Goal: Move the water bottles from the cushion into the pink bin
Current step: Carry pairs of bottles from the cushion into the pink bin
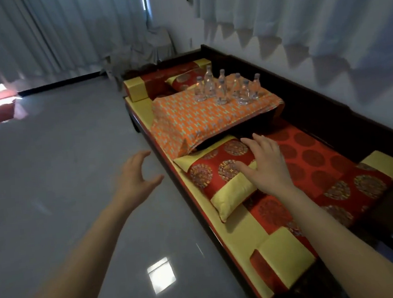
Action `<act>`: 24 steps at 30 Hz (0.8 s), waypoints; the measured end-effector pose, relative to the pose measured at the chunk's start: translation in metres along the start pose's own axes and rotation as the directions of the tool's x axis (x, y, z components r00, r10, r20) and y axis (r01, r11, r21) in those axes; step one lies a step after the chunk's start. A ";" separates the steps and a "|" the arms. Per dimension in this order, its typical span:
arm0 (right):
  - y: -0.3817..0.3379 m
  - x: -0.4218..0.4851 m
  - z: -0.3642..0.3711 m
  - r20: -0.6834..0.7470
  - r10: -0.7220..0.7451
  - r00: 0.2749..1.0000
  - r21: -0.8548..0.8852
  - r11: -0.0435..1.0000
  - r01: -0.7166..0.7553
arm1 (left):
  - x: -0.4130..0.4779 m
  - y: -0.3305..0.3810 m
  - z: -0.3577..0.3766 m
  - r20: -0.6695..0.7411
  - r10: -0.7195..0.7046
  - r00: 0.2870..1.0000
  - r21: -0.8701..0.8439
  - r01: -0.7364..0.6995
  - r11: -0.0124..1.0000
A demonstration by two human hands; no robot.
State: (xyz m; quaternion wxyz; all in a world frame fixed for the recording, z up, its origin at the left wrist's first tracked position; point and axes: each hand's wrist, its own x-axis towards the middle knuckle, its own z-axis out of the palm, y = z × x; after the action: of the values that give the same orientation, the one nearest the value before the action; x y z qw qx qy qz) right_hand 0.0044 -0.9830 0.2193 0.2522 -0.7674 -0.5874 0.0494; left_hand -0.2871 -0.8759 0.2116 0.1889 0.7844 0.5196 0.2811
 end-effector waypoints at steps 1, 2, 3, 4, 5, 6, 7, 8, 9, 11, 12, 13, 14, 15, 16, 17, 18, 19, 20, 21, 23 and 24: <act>-0.006 0.013 0.009 0.010 0.002 1.000 0.013 1.000 -0.002 | 0.012 -0.009 -0.002 -0.004 -0.001 1.000 -0.003 0.001 1.000; -0.011 0.026 0.017 0.020 0.006 1.000 0.031 0.999 -0.007 | 0.025 -0.016 -0.003 -0.008 0.001 1.000 -0.008 -0.001 1.000; -0.015 0.040 0.025 0.025 0.006 1.000 0.050 0.999 -0.007 | 0.039 -0.023 -0.004 -0.010 0.001 1.000 -0.010 -0.001 1.000; -0.018 0.054 0.032 0.030 0.005 1.000 0.071 0.997 -0.007 | 0.054 -0.031 -0.005 -0.013 0.002 1.000 -0.008 -0.002 1.000; -0.021 0.071 0.042 0.034 0.006 0.999 0.092 0.996 -0.009 | 0.074 -0.041 -0.005 -0.018 0.003 1.000 -0.006 -0.004 1.000; -0.023 0.089 0.051 0.033 0.007 0.999 0.113 0.994 -0.011 | 0.094 -0.050 -0.006 -0.025 0.006 1.000 -0.001 -0.006 1.000; -0.025 0.105 0.061 0.024 0.005 1.000 0.126 0.992 -0.008 | 0.112 -0.059 -0.006 -0.029 0.011 1.000 0.010 -0.011 1.000; -0.026 0.120 0.070 0.007 -0.004 1.000 0.129 0.992 0.003 | 0.129 -0.067 -0.006 -0.027 0.021 0.999 0.021 -0.020 1.000; -0.027 0.135 0.080 -0.004 -0.011 1.000 0.126 0.992 0.012 | 0.145 -0.076 -0.004 -0.020 0.032 0.999 0.034 -0.031 0.999; -0.029 0.168 0.100 0.012 0.005 1.000 0.133 0.991 -0.006 | 0.176 -0.094 0.002 0.005 0.017 1.000 0.052 -0.017 0.999; -0.029 0.187 0.111 0.031 0.019 0.999 0.147 0.989 -0.023 | 0.191 -0.103 0.005 0.024 -0.001 1.000 0.057 -0.001 0.998; -0.031 0.206 0.121 0.053 0.024 0.998 0.157 0.987 -0.032 | 0.205 -0.112 0.008 0.041 -0.014 0.999 0.056 0.011 0.998; -0.033 0.225 0.131 0.073 0.017 0.997 0.159 0.987 -0.028 | 0.220 -0.120 0.011 0.053 -0.019 0.998 0.049 0.017 0.999; -0.035 0.247 0.139 0.091 0.009 0.996 0.145 0.989 -0.023 | 0.235 -0.128 0.012 0.056 -0.025 0.998 0.043 0.023 0.999; -0.038 0.270 0.145 0.106 0.006 0.994 0.135 0.991 -0.021 | 0.252 -0.137 0.012 0.054 -0.038 0.998 0.040 0.036 0.999; -0.041 0.292 0.152 0.120 0.012 0.993 0.131 0.991 -0.028 | 0.267 -0.148 0.012 0.054 -0.056 0.997 0.041 0.054 0.998; -0.044 0.307 0.157 0.130 0.021 0.991 0.126 0.991 -0.037 | 0.279 -0.157 0.012 0.062 -0.075 0.995 0.045 0.072 0.996; -0.048 0.321 0.163 0.133 0.022 0.991 0.134 0.990 -0.040 | 0.289 -0.166 0.013 0.076 -0.089 0.993 0.042 0.086 0.995; -0.052 0.338 0.173 0.131 0.015 0.991 0.152 0.988 -0.035 | 0.305 -0.178 0.014 0.092 -0.100 0.991 0.033 0.098 0.995; -0.055 0.348 0.179 0.134 0.009 0.991 0.155 0.987 -0.030 | 0.317 -0.185 0.015 0.111 -0.114 0.987 0.019 0.112 0.993; -0.063 0.391 0.199 0.136 0.023 0.991 0.137 0.990 -0.042 | 0.361 -0.212 0.018 0.139 -0.137 0.981 0.003 0.138 0.990; -0.064 0.398 0.202 0.136 0.023 0.990 0.121 0.992 -0.039 | 0.371 -0.214 0.019 0.143 -0.134 0.981 0.008 0.134 0.991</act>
State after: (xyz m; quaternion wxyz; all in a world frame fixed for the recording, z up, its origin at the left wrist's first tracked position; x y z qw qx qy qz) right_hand -0.0054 -0.5364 0.1606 0.2584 -0.7543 -0.5868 0.1410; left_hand -0.3149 -0.4511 0.1622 0.2449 0.7657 0.5561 0.2111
